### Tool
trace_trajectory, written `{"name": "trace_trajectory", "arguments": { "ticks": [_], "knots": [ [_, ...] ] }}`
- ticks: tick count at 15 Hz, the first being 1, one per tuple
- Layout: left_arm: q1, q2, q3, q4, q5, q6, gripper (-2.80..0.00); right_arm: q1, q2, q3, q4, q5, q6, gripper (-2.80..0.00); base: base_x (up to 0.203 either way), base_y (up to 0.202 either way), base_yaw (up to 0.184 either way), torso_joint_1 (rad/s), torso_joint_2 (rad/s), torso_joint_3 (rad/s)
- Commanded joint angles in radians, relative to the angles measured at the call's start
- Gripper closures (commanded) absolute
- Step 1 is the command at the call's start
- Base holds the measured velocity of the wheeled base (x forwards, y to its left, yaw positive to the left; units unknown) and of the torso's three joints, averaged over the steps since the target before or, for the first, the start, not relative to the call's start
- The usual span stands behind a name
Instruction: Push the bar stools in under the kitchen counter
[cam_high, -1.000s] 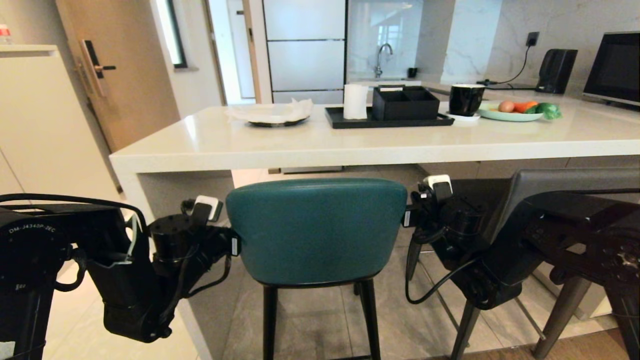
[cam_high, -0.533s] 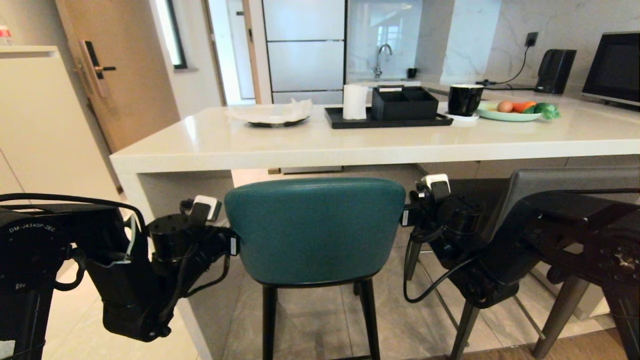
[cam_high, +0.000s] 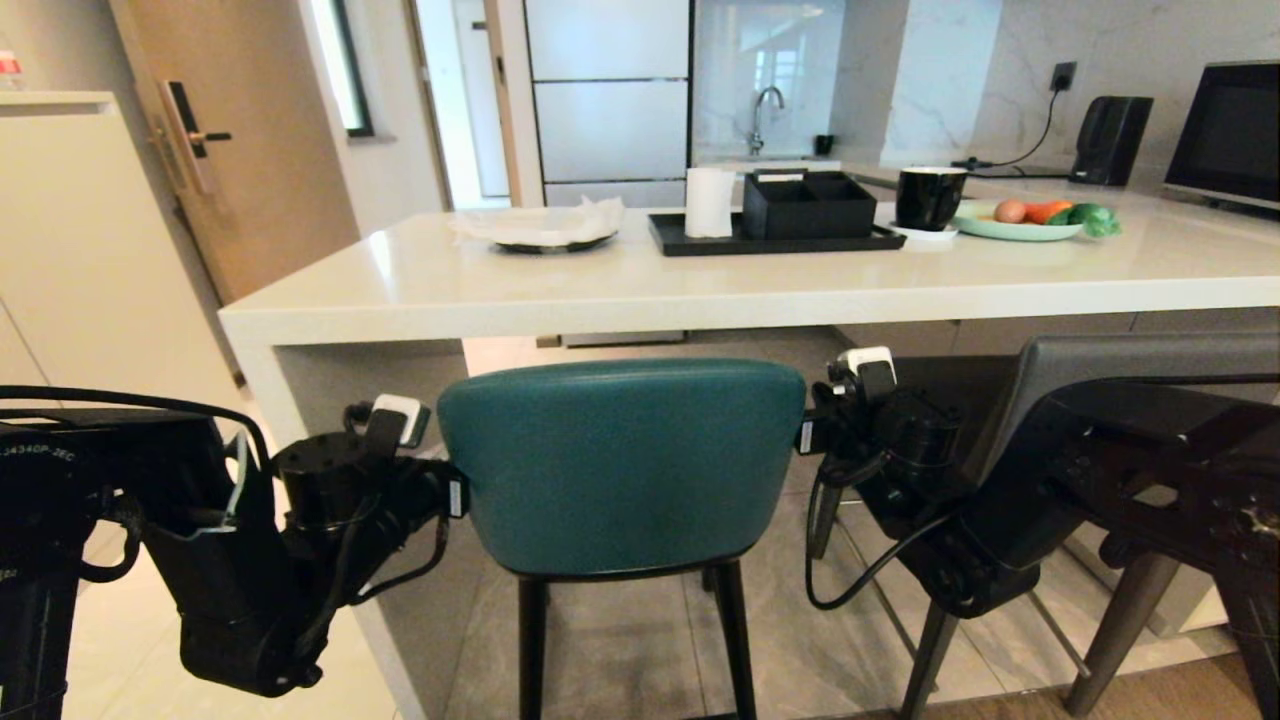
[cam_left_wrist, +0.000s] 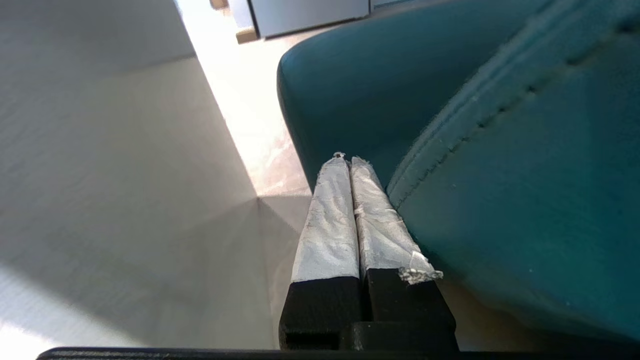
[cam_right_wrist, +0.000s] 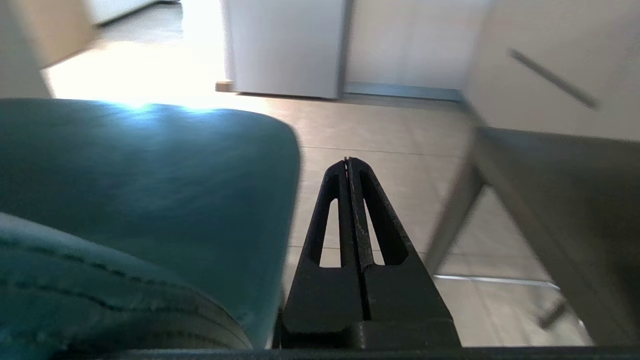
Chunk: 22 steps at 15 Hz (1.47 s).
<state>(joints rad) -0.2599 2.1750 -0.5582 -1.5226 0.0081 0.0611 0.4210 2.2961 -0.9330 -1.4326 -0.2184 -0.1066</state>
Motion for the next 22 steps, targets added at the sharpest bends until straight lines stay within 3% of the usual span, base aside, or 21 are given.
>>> {"name": "trace_trajectory", "arguments": {
  "ticks": [1, 3, 8, 13, 16, 17, 19, 22],
  "knots": [
    [0.071, -0.056, 0.040, -0.007, 0.008, -0.003, 0.00, -0.051, -0.053, 0.019, -0.014, -0.009, 0.003, 0.00, 0.000, 0.000, 0.000, 0.000, 0.00, 0.000],
    [0.134, -0.099, 0.073, -0.007, 0.003, -0.012, 0.00, -0.089, -0.076, 0.044, -0.014, -0.007, 0.013, 0.00, 0.000, 0.000, 0.000, 0.000, 0.00, 0.000],
    [0.145, -0.169, 0.157, -0.007, -0.003, -0.025, 0.00, -0.095, -0.160, 0.151, -0.020, -0.009, 0.033, 0.00, 0.000, 0.000, 0.000, 0.000, 0.00, 0.000],
    [0.152, -0.473, 0.356, -0.007, -0.077, -0.106, 0.00, -0.090, -0.440, 0.412, -0.014, -0.010, 0.055, 0.00, 0.000, 0.000, 0.000, 0.000, 0.00, 0.000],
    [0.151, -0.694, 0.448, 0.001, -0.087, -0.117, 0.00, -0.086, -0.690, 0.504, 0.088, -0.026, 0.055, 0.00, 0.000, 0.000, 0.000, 0.000, 0.00, 0.000],
    [0.150, -0.771, 0.462, 0.038, -0.088, -0.118, 0.00, -0.085, -0.784, 0.518, 0.156, -0.034, 0.056, 0.00, 0.000, 0.000, 0.000, 0.000, 0.00, 0.000],
    [0.148, -0.948, 0.461, 0.226, -0.090, -0.121, 0.00, -0.084, -0.985, 0.532, 0.352, -0.050, 0.056, 0.00, 0.000, 0.000, 0.000, 0.000, 0.00, 0.000],
    [0.145, -1.247, 0.357, 0.695, -0.095, -0.126, 0.00, -0.096, -1.268, 0.512, 0.710, -0.089, 0.055, 0.00, 0.000, 0.000, 0.000, 0.000, 0.00, 0.000]
  ]
}}
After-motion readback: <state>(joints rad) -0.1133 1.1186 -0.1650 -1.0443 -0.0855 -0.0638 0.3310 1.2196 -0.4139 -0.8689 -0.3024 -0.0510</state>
